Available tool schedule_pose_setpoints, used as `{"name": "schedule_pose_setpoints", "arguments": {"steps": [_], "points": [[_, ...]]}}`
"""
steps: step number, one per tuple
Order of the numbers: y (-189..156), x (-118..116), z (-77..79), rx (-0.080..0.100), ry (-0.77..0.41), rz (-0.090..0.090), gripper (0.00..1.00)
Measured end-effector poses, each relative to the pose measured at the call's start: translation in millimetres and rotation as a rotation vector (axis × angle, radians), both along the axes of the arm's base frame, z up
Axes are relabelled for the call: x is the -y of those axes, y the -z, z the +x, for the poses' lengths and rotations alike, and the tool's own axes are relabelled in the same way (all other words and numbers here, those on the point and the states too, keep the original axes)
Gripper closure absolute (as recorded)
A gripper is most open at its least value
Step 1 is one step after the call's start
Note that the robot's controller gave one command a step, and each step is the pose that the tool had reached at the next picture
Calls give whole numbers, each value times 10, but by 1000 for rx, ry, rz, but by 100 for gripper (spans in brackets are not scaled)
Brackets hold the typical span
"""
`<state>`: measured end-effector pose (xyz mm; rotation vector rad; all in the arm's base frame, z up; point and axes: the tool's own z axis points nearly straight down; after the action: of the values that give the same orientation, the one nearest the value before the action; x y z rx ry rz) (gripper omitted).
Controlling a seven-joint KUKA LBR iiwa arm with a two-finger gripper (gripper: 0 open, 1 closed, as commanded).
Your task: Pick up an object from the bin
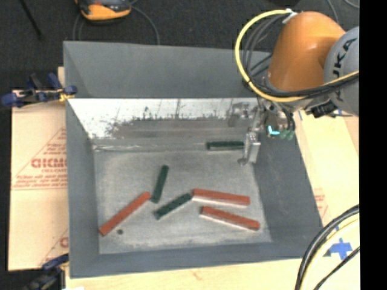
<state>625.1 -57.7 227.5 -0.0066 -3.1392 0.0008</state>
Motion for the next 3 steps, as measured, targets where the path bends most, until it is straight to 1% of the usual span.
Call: {"name": "schedule_pose_setpoints", "arguments": {"steps": [1,2,3], "points": [[-46,0,15,8,-1,-1,0],[1572,141,-157,6,-34,-1,100],[1559,141,-147,9,-35,-2,100]]}}
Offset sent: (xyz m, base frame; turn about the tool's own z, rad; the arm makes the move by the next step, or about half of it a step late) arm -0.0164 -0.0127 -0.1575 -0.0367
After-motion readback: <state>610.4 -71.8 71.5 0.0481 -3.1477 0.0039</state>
